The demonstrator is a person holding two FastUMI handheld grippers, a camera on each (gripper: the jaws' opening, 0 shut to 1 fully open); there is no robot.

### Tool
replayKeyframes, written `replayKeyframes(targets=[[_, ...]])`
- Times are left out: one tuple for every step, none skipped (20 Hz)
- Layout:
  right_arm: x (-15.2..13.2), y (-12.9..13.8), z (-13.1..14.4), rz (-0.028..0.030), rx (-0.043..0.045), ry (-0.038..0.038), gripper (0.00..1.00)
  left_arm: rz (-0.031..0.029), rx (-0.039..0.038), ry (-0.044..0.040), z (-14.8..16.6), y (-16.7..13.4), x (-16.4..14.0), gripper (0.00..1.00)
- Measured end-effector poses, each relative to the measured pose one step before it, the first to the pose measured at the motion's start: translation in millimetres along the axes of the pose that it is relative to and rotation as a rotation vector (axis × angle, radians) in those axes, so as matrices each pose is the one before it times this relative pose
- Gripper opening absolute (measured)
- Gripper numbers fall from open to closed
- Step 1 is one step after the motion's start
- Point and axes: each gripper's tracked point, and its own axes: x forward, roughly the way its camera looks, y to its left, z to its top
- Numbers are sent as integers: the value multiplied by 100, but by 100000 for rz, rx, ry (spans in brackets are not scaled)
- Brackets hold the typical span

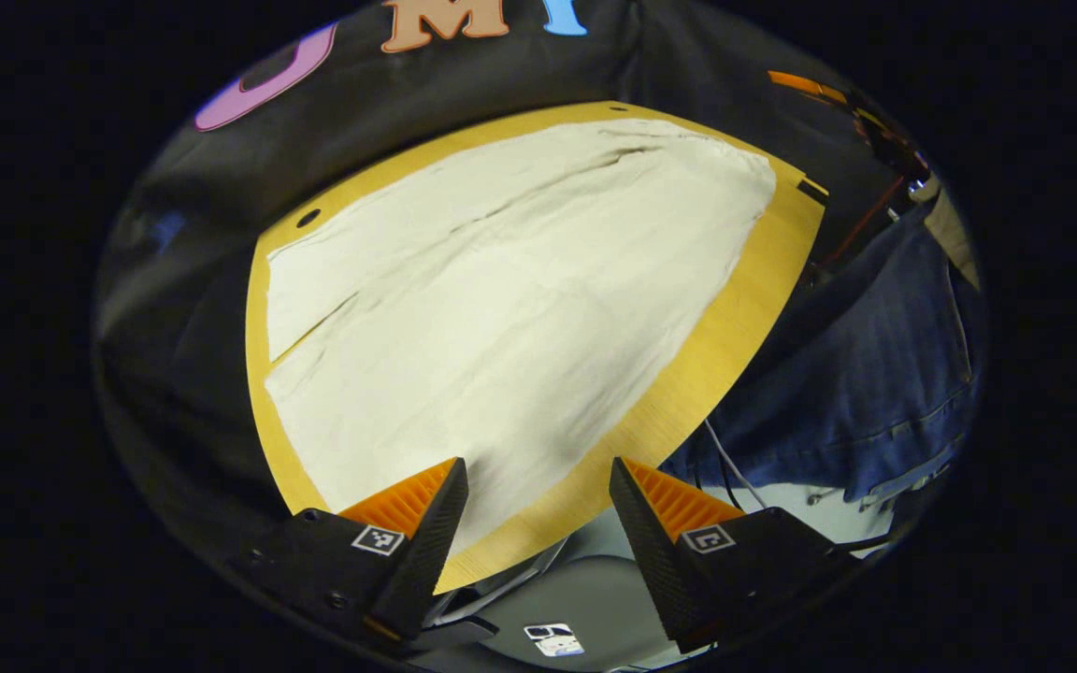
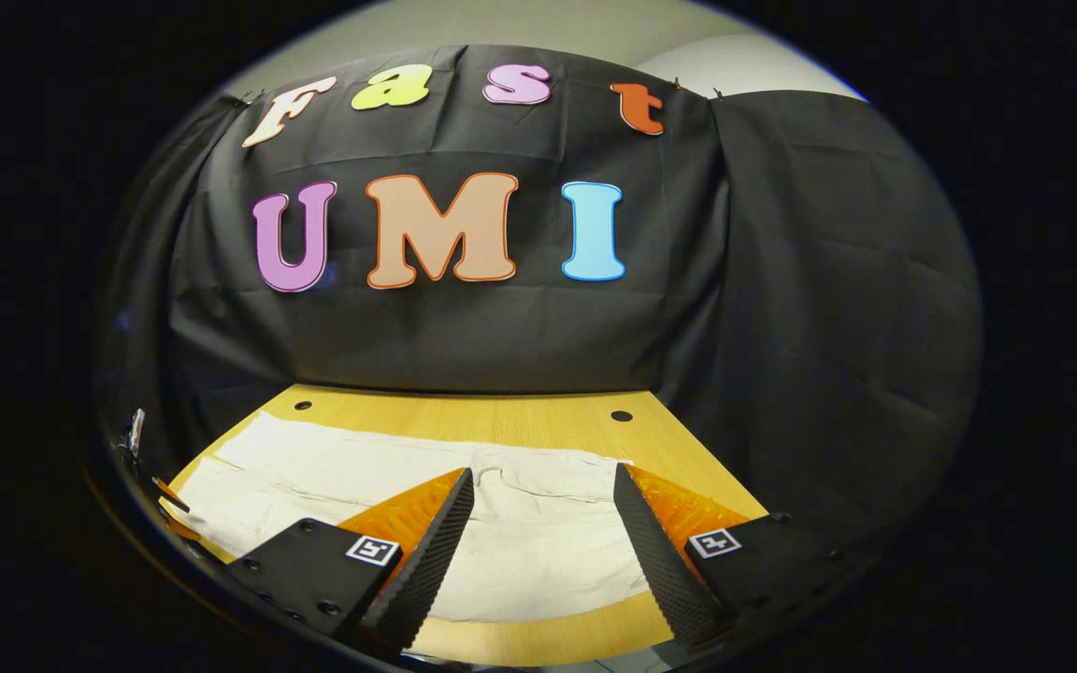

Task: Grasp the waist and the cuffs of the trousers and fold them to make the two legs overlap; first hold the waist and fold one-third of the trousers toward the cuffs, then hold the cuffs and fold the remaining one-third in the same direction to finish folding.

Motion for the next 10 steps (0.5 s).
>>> replayKeyframes(targets=[[58,55,-199,230,-475,529,96,-425,757,1781,-408,192,270,90],[-24,38,-49,178,-233,558,96,-322,916,2021,-251,115,197,91],[-51,10,-158,109,87,399,93,47,1067,2180,-406,210,43,90],[-152,82,123,192,486,-39,96,-38,1107,2197,-325,258,73,89],[-12,-17,62,126,509,-100,95,-305,1164,2386,-435,327,183,87],[70,-113,136,-399,155,169,95,-487,2166,2621,-327,146,8,86],[180,-173,1,-133,139,96,94,-340,2706,2397,-605,167,14,83],[26,-101,192,103,-36,-140,97,-448,2399,2180,-415,192,128,82],[113,-135,136,-72,-315,-278,97,-359,1646,1905,-382,426,102,78],[146,-194,165,-31,-367,-196,95,-1091,271,865,-10,-8,99,76]])
